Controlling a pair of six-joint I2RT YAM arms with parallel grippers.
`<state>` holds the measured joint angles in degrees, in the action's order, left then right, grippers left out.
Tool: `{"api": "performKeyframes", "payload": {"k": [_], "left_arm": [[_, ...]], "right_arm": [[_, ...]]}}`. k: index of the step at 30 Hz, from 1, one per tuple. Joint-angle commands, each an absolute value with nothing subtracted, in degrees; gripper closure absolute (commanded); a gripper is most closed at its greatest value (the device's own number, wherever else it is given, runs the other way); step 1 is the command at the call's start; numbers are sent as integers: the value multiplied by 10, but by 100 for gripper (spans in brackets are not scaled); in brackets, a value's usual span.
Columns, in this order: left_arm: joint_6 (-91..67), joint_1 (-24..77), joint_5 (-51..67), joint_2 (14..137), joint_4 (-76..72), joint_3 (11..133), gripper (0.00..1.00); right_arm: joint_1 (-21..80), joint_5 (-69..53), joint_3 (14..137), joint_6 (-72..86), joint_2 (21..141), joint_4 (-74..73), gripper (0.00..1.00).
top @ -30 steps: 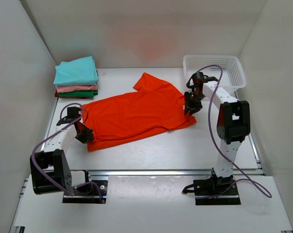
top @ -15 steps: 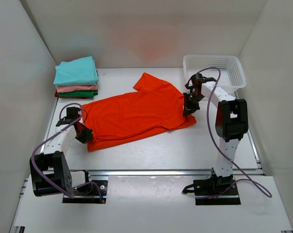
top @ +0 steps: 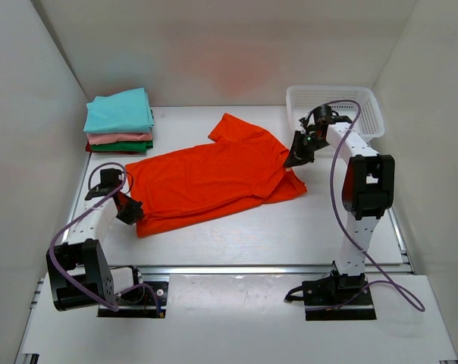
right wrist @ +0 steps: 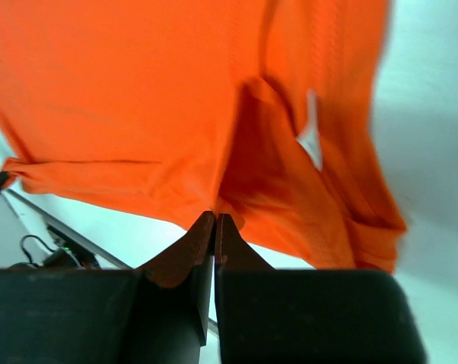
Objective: Fold and stack the t-shirts
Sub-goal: Fold the flattened tshirt in 1/3 of the way
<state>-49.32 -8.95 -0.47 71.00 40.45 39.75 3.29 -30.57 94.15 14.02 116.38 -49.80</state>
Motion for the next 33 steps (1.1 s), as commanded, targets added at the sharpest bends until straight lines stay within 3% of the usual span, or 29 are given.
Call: {"api": "performKeyframes", "payload": {"k": [1, 14, 33], "left_arm": [[-510, -94, -5, 693, 385, 400, 100], [-585, -110, 62, 689, 316, 344, 98], [-583, -146, 53, 710, 324, 388, 99]], "right_arm": [[36, -351, 984, 165, 1172, -463, 100], [20, -373, 969, 229, 1179, -390, 100], [6, -362, 1012, 244, 1222, -386, 100]]}}
